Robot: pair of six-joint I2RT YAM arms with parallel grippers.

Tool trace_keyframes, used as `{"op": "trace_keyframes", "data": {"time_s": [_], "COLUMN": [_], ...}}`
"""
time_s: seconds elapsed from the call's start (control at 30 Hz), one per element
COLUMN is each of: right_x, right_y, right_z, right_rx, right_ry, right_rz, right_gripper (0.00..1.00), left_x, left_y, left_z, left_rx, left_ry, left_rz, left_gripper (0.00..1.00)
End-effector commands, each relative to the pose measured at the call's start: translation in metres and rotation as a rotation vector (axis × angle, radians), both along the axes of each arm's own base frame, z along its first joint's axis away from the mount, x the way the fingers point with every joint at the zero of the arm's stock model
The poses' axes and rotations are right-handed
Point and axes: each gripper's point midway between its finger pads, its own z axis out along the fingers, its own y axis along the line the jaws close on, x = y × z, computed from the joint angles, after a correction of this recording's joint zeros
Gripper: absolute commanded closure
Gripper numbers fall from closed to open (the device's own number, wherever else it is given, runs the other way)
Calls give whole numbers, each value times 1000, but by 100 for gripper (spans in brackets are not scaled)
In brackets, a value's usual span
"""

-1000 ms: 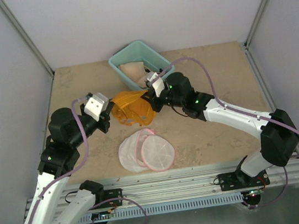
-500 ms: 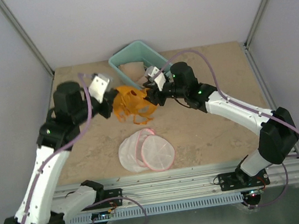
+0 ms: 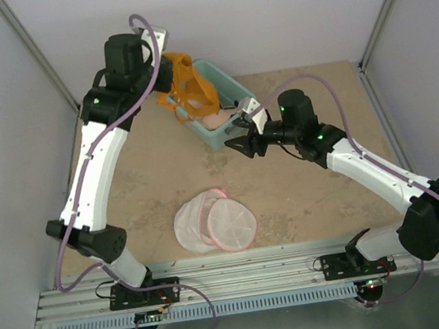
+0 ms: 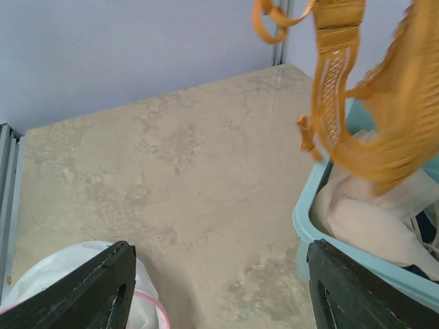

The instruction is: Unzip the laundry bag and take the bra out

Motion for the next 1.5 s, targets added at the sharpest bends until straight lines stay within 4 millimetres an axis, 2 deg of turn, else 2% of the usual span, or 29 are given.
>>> {"op": "trace_keyframes", "data": {"time_s": [0.0, 0.03, 0.07, 0.17, 0.33, 0.57, 0.77, 0.87, 1.03, 1.13, 1.33, 1.47], "right_x": [-3, -3, -2, 2, 3, 3, 3, 2, 1, -1, -4, -6], "right_y": [-9, -11, -13, -15, -17, -20, -22, -22, -24, -24, -28, -30], "right_z": [3, 1, 0, -6, -14, -25, -33, -36, -39, -41, -44, -44], "right_rx": [15, 14, 13, 4, -2, -20, -30, -31, -26, -27, -26, -24], "right_ry": [-4, 0, 2, 18, 39, 55, 74, 82, 84, 94, 93, 94], "right_rz": [-22, -31, -42, -66, -72, -85, -85, -84, -88, -84, -89, -94], "right_gripper": [32, 32, 32, 32, 32, 32, 32, 32, 32, 32, 32, 32], "left_x": [41, 54, 61, 96, 143, 177, 195, 198, 186, 175, 151, 134], "left_y": [7, 5, 4, -1, -1, -1, 0, -1, -21, -31, -50, -65], "left_z": [20, 12, 12, -11, -25, -44, -57, -73, -139, -165, -196, -206], "left_rx": [28, 38, 39, 86, 154, 233, 297, 315, 350, 329, 316, 326], "left_ry": [-137, -137, -150, -147, -194, -250, -285, -256, -99, -17, 80, 115], "left_rz": [126, 139, 153, 199, 296, 359, 402, 404, 330, 292, 228, 182], "left_gripper": [100, 100, 100, 100, 100, 100, 100, 100, 100, 100, 100, 100]}}
